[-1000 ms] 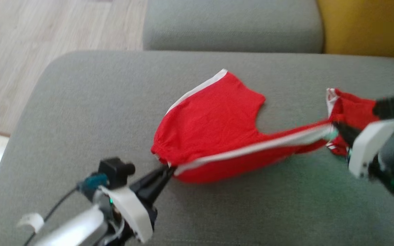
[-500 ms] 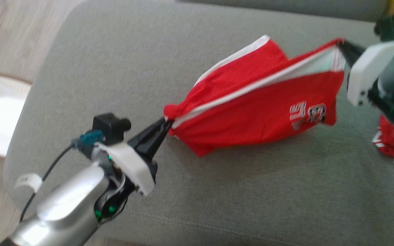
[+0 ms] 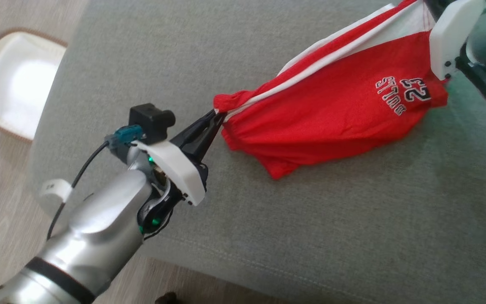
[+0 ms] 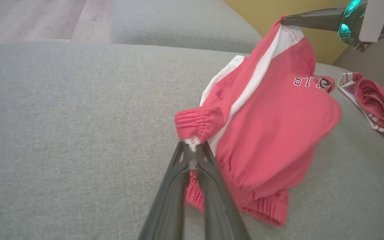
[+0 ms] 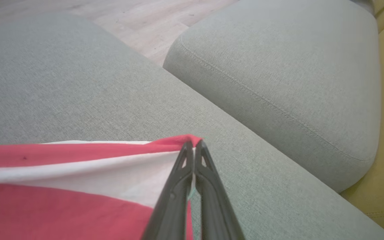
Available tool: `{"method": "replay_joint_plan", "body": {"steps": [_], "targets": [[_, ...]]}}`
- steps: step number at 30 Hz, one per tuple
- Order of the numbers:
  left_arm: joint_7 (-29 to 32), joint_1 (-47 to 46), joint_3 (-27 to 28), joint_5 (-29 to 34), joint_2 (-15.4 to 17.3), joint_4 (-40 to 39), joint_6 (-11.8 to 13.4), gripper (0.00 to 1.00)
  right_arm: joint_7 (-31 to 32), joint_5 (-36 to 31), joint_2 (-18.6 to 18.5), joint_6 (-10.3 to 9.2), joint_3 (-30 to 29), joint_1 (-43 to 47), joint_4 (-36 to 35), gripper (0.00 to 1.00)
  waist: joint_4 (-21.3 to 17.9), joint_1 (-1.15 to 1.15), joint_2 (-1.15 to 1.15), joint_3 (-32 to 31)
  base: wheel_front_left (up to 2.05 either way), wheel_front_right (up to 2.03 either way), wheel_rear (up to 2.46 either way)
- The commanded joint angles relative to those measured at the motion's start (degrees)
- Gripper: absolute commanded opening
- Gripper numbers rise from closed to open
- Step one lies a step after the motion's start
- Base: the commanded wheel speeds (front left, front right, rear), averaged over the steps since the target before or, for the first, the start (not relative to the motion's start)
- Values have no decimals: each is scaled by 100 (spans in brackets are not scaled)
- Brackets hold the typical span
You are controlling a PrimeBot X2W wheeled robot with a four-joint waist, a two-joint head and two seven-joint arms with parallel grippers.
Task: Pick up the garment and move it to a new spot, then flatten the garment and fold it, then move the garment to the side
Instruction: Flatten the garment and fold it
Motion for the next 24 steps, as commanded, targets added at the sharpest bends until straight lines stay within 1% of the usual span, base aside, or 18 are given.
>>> {"method": "replay_joint_plan", "body": {"steps": [1, 3, 4, 5, 6, 10, 11, 17, 20, 24], "targets": [[-70, -296, 233, 53, 97, -6, -28, 0, -112, -18, 36, -5, 84, -205, -21, 0, 94, 0, 0, 116, 0, 0, 0], [-97, -344, 228, 61, 6, 132, -70, 0, -227, -7, 65, -5, 211, -335, 197, 0, 107, 0, 0, 147, 0, 0, 0], [-108, -363, 232, 58, -33, 196, -88, 0, -303, -40, 69, -5, 272, -406, 305, 29, 107, 0, 0, 160, 0, 0, 0], [-119, -383, 245, 60, -67, 259, -101, 41, -397, -91, 68, -5, 328, -475, 411, 100, 104, 0, 0, 172, 0, 0, 0], [-130, -404, 263, 72, -96, 321, -110, 100, -504, -136, 75, -5, 350, -539, 529, 100, 97, 0, 0, 179, 0, 0, 0], [-157, -437, 294, 139, -159, 553, -146, 100, -895, -233, 197, -5, 289, -662, 1036, 100, 21, 0, 0, 126, 0, 0, 0], [-157, -437, 294, 139, -159, 553, -146, 100, -895, -233, 197, -5, 289, -662, 1036, 100, 21, 0, 0, 126, 0, 0, 0], [-172, -366, 443, 200, -106, 765, -172, 100, -1508, -181, 489, -5, 48, -611, 1601, 100, -258, 0, 0, -114, 0, 0, 0], [-174, -288, 646, 306, -22, 689, -129, 100, -1865, -53, 669, -5, -79, -515, 1702, 100, -448, 0, 0, -283, 0, 0, 0], [-175, -50, 1119, 424, 85, 389, 34, 100, -2403, 138, 876, -5, -168, -263, 1643, 100, -727, 0, 0, -585, 0, 0, 0]]}}
